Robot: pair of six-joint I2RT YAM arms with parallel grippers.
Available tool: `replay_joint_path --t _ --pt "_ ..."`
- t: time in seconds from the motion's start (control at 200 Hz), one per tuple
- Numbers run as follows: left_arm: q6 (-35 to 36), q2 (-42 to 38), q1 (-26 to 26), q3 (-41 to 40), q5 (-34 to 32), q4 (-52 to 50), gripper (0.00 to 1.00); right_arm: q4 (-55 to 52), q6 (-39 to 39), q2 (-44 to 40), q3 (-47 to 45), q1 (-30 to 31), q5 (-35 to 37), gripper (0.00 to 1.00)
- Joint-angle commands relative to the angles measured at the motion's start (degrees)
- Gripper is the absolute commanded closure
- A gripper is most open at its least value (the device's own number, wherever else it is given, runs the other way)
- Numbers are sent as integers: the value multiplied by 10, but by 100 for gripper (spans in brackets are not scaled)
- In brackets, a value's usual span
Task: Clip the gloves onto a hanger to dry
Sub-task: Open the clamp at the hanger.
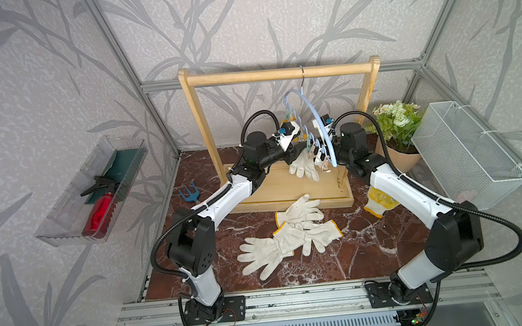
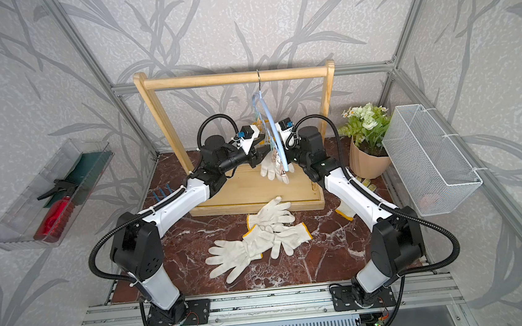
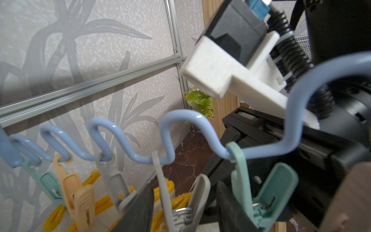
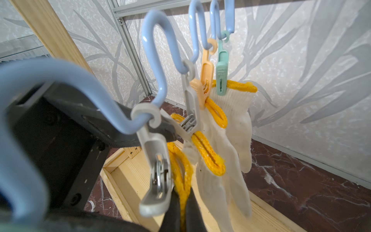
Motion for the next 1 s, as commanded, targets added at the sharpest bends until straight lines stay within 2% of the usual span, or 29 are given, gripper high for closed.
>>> replay_joint_path --t 0.0,0.165,0.8,0.91,0.995 --pt "-6 -8 -4 23 -1 20 55 18 -8 -23 -6 1 -5 100" --pt "-13 -8 -4 23 -3 20 69 19 -9 -23 -10 0 -4 100" --pt "-23 -9 -4 16 -6 13 95 28 -6 -23 -20 -16 -18 100" --pt "-25 -10 -4 16 -4 12 100 33 -2 -21 -24 -24 -36 100" --pt "-30 -11 -3 15 -3 14 100 42 -8 -19 -29 -30 -72 100"
